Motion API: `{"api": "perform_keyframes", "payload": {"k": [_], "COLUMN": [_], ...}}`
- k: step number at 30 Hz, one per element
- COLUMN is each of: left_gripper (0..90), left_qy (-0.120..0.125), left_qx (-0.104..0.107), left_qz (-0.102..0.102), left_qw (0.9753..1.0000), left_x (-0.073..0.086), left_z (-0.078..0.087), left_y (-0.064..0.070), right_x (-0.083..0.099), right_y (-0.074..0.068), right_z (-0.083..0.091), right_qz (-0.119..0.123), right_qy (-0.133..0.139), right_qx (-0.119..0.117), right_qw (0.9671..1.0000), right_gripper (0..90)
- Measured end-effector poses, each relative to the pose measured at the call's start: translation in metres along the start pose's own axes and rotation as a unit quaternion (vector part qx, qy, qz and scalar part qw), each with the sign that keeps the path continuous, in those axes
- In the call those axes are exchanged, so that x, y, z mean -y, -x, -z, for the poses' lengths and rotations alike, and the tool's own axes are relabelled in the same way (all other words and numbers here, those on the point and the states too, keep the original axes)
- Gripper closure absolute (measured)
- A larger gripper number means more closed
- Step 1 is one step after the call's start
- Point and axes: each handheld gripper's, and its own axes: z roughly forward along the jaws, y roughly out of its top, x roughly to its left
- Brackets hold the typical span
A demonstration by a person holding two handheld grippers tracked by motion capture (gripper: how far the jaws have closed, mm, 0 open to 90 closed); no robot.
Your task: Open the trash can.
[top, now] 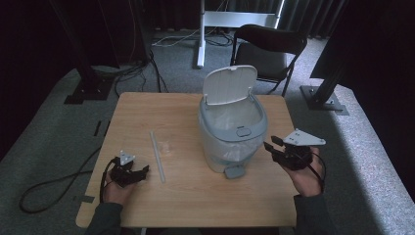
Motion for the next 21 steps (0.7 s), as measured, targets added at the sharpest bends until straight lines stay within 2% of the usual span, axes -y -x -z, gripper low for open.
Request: {"api": "perform_keyframes", "payload": {"k": [8,14,21], "left_gripper": [25.9,25.3,25.4], "left_qy": [0.000,0.001,0.000], "left_qx": [0.002,0.004,0.004], "left_qz": [-0.002,-0.003,-0.004], "left_qw": [1.0000,1.0000,1.0000], "left_x": [0.000,0.000,0.000], "left_z": [-0.001,-0.001,-0.001], "left_y": [0.000,0.001,0.000], "right_x": [0.016,0.023,0.035], "right_y": [0.006,0.006,0.006], "right_z": [-0.015,-0.023,-0.033], "right_qz": [-0.015,-0.017,-0.018], "right_qy": [-0.014,-0.017,-0.033], "right_qx": [-0.004,-0.001,0.005], "right_qw": [0.9998,0.9997,0.9993], "right_gripper": [60.6,60.1,58.7]}}
